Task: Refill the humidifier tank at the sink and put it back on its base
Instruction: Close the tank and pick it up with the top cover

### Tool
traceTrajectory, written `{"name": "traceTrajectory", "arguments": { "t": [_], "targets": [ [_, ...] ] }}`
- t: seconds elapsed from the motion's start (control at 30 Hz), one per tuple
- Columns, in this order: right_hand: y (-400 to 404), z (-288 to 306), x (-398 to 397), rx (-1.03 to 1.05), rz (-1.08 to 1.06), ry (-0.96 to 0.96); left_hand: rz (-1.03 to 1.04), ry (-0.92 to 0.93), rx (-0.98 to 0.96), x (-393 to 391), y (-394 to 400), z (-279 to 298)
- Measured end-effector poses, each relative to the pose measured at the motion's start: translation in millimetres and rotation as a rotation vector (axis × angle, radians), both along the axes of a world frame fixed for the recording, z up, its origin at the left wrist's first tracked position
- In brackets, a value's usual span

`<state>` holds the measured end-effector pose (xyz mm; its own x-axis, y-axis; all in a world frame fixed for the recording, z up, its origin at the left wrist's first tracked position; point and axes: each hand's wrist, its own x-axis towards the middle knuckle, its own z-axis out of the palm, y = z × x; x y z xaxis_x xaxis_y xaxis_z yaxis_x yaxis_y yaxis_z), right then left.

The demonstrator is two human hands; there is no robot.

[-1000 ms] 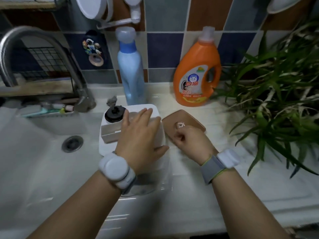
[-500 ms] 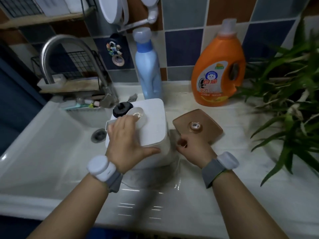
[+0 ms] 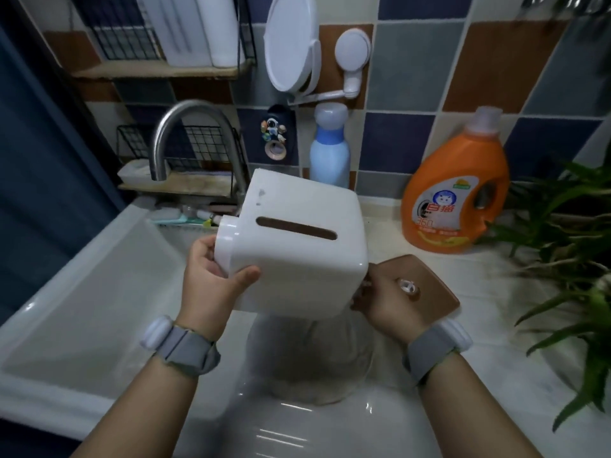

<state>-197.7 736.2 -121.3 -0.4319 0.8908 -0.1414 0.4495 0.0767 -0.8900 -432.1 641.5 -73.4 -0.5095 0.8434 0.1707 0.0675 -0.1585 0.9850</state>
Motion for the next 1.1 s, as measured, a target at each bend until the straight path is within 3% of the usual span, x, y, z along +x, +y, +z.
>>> {"name": "traceTrajectory", "arguments": {
  "t": [0.17, 0.27, 0.37, 0.67, 0.97, 1.1],
  "targets": [
    [2.3, 12.6, -17.5, -0.414, -0.223, 0.411, -0.073, -0.232, -0.012, -30.9, -2.1, -19.2],
    [8.4, 17.1, -27.2, -0.657, -0.317, 0.732, -0.154, -0.245, -0.020, -47.3, -5.4, -24.8],
    [13.8, 29.1, -35.6, -0.723, -0.353, 0.890, -0.209, -0.220, -0.016, -54.0, -5.6, -31.4],
    [22.3, 59.8, -64.0, -0.406, -0.414, 0.788, -0.276, -0.156, -0.098, -61.7, -7.4, -48.1],
    [41.3, 59.8, -87.4, -0.356, -0.404, 0.639, -0.191, -0.200, -0.119, -68.0, -10.2, -61.3],
    [44.2, 70.2, -88.0, -0.317, -0.383, 0.578, -0.206, -0.204, -0.226, -61.6, -12.6, -66.5]
  ]
}}
